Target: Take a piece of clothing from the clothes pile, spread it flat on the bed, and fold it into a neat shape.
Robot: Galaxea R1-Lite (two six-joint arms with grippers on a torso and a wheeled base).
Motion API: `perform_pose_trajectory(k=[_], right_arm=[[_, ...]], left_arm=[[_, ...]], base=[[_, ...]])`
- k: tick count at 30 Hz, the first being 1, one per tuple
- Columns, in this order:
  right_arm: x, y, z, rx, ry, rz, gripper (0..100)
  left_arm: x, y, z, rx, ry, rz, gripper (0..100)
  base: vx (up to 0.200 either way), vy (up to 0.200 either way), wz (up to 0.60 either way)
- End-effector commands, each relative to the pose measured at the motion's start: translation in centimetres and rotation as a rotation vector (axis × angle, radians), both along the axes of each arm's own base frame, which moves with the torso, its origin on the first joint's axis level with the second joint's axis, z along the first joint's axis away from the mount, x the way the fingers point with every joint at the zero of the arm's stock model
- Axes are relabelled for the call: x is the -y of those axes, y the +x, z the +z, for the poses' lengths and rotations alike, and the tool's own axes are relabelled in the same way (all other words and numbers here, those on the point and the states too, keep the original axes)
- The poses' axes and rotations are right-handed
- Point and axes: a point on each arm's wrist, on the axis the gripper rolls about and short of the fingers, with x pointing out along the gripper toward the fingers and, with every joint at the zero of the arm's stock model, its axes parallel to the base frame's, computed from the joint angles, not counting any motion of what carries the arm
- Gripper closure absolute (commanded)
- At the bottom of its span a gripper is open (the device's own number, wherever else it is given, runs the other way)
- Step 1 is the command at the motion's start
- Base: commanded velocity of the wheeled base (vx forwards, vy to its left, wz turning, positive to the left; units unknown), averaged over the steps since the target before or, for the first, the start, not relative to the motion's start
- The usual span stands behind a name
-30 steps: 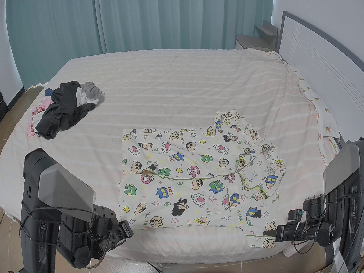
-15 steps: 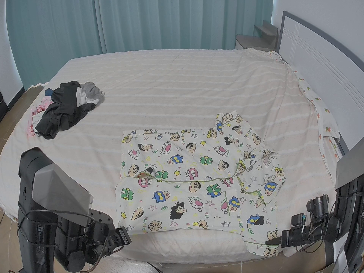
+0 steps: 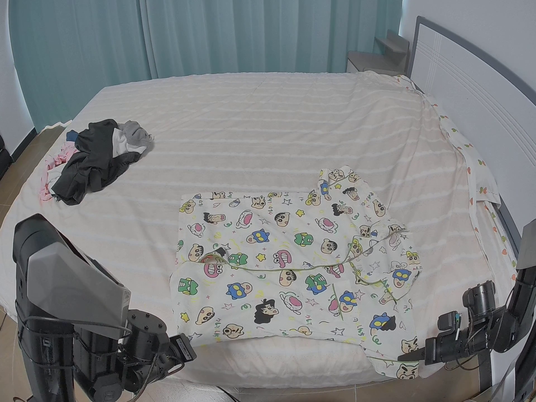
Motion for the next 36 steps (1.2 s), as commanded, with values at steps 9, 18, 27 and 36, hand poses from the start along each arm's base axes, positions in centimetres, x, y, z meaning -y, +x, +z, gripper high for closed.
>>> perform_pose_trajectory(k=[9,18,27,36], right_arm=[[0.0,-0.9,0.6,-0.015,-0.001,0.002,100],[0.5,-2.0,1.4,-0.038,-0.009,0.005,100],[0.7,-2.9,1.6,-0.064,-0.027,0.043,100],[0.6,-2.5,3.3,0.082,-0.003,0.050,100]], left_arm=[[0.7,-1.8,1.0,-0.040,0.015,-0.016,100],[0.6,-2.2,1.2,-0.059,0.015,0.024,100],[0.7,-3.3,2.3,-0.081,0.004,0.008,100],[0.8,-2.7,3.1,-0.011,-0.044,0.024,100]], base=[[0.000,0.000,0.00],[0.000,0.000,0.00],[0.000,0.000,0.00],[0.000,0.000,0.00]])
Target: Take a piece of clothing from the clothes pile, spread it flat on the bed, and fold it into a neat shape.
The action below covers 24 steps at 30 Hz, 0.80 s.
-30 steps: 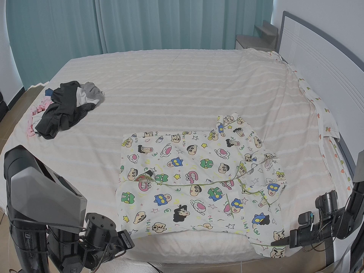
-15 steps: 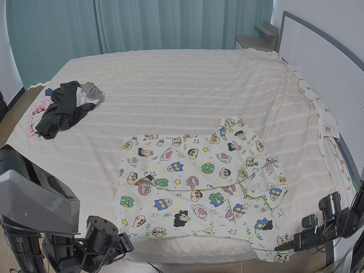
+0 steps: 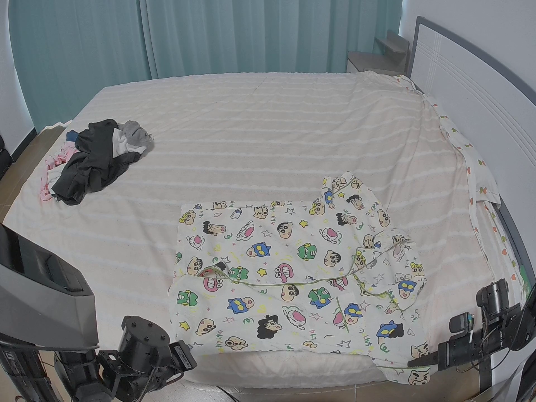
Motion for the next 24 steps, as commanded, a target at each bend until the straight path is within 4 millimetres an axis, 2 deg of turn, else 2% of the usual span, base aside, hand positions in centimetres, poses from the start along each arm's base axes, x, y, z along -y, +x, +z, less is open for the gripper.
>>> perform_pose_trajectory(k=[1,7,14,24], right_arm=[[0.0,-0.1,1.0,0.083,0.011,0.000,100],[-0.1,1.2,1.7,0.203,0.017,-0.002,100],[-0.2,2.7,2.3,0.273,0.023,0.000,100],[-0.7,6.2,3.9,0.343,0.077,-0.038,100]], left_arm=[[-0.2,0.1,0.5,0.038,-0.027,0.014,100],[-0.4,1.4,1.4,0.143,-0.089,0.044,100],[-0.7,3.2,0.8,0.192,-0.065,0.063,100],[-0.6,5.4,0.2,0.251,-0.070,0.084,100]], base=[[0.000,0.000,0.00],[0.000,0.000,0.00],[0.000,0.000,0.00],[0.000,0.000,0.00]])
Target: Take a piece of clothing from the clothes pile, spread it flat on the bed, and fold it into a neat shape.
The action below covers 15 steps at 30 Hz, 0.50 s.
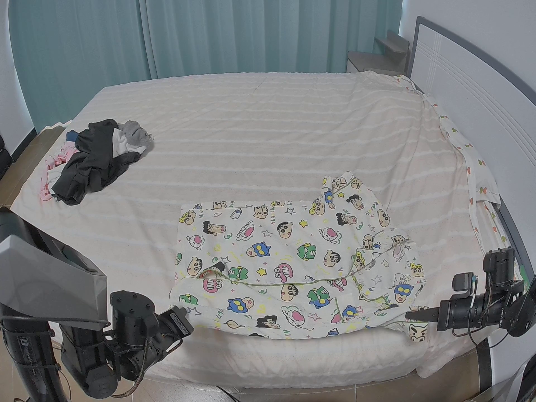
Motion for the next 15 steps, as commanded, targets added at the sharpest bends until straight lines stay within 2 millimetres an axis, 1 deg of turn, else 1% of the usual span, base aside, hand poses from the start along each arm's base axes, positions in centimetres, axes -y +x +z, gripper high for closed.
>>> perform_pose_trajectory(k=[1,5,12,15], right_arm=[[-0.1,1.4,0.5,0.043,0.005,0.003,100],[-0.2,2.2,0.5,0.052,0.006,0.003,100],[-0.3,4.0,0.3,0.056,0.013,0.000,100],[-0.6,5.3,-0.1,0.059,0.013,0.007,100]], left_arm=[[0.1,1.4,-0.5,0.022,-0.006,0.018,100],[0.1,2.5,-0.3,0.051,-0.030,0.013,100],[-0.1,3.7,-0.3,0.058,-0.076,-0.025,100],[-0.2,4.5,-0.5,0.069,-0.089,-0.026,100]], base=[[0.000,0.000,0.00],[0.000,0.000,0.00],[0.000,0.000,0.00],[0.000,0.000,0.00]])
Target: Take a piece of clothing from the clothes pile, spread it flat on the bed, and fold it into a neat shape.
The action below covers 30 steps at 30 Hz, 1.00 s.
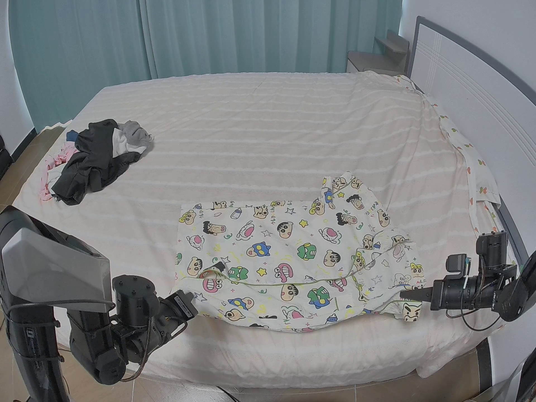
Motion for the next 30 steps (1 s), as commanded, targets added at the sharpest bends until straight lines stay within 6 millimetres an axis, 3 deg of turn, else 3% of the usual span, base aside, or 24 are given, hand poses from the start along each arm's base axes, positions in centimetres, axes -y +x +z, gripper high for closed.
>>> perform_pose_trajectory(k=[1,7,15,30], right_arm=[[-0.3,1.9,-0.9,-0.012,0.001,0.007,100],[-0.7,4.6,-1.5,0.010,0.001,0.012,100],[-1.4,7.8,-2.2,0.031,0.013,0.013,100],[-1.3,9.9,-1.9,0.047,0.051,-0.026,100]], left_arm=[[-0.1,1.4,-0.2,0.030,-0.022,0.008,100],[-0.2,3.4,-0.9,0.049,-0.031,0.034,100],[-1.3,4.5,-1.5,0.033,-0.051,0.002,100],[-2.3,6.6,-1.4,0.092,-0.071,0.051,100]], base=[[0.000,0.000,0.00],[0.000,0.000,0.00],[0.000,0.000,0.00],[0.000,0.000,0.00]])
